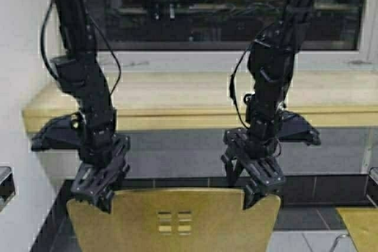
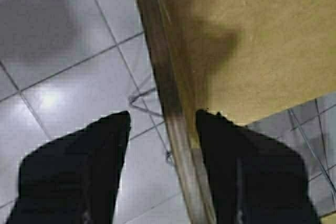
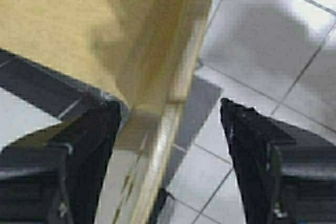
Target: Push the chairs under the table
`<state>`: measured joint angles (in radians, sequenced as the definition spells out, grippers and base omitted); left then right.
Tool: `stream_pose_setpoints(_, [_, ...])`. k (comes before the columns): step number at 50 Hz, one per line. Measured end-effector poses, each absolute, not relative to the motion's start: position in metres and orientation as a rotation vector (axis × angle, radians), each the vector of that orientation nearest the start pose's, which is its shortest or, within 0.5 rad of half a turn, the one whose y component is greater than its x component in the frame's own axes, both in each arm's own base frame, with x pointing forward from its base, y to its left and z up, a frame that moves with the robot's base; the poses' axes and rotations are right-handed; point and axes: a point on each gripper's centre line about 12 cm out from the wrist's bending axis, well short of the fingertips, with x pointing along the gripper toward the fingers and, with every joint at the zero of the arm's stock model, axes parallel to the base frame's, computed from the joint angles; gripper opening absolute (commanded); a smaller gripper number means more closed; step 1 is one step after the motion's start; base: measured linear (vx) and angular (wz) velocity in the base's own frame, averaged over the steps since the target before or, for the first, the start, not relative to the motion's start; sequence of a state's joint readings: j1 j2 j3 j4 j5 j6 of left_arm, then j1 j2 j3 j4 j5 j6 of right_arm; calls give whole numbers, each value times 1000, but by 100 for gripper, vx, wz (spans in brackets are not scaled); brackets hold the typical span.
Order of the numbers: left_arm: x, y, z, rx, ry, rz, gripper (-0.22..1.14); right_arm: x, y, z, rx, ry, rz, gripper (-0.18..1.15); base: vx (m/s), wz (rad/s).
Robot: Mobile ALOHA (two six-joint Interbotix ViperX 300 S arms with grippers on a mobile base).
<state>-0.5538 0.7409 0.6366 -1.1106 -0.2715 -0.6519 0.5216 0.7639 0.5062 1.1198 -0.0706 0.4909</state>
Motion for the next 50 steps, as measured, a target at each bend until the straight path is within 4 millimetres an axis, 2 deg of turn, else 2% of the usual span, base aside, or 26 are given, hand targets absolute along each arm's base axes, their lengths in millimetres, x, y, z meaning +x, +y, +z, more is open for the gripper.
stream_pose_setpoints(11, [314,-151,-111,-1046,987,764,80,344,189,-117,1028,1168,-612,92,0,0])
stream_pose_setpoints(21, [326,-144,-123,-1040,986,764,76,345,190,-135,1016,1187,-625,89,0,0])
stream_pose_setpoints(24, [326,-144,-124,-1037,988,762,69,345,189,-136,1018,1187,-628,82,1,1])
stream_pose_setpoints(27, [326,-143,-126,-1037,994,766,58,345,189,-137,1017,1187,-627,69,2,1])
stream_pose_setpoints(35, [326,-141,-128,-1069,1025,795,21,342,188,-139,1028,1196,-648,19,3,2])
stream_pose_setpoints(39, [326,-143,-128,-1086,1033,802,4,341,187,-139,1059,1197,-675,1,4,2])
stream_pose_setpoints(42, [327,-143,-128,-1095,1034,806,0,341,186,-139,1061,1199,-678,0,5,4])
stream_pose_setpoints(50, [333,-148,-129,-1095,1045,782,3,339,184,-140,1066,1200,-691,4,7,6])
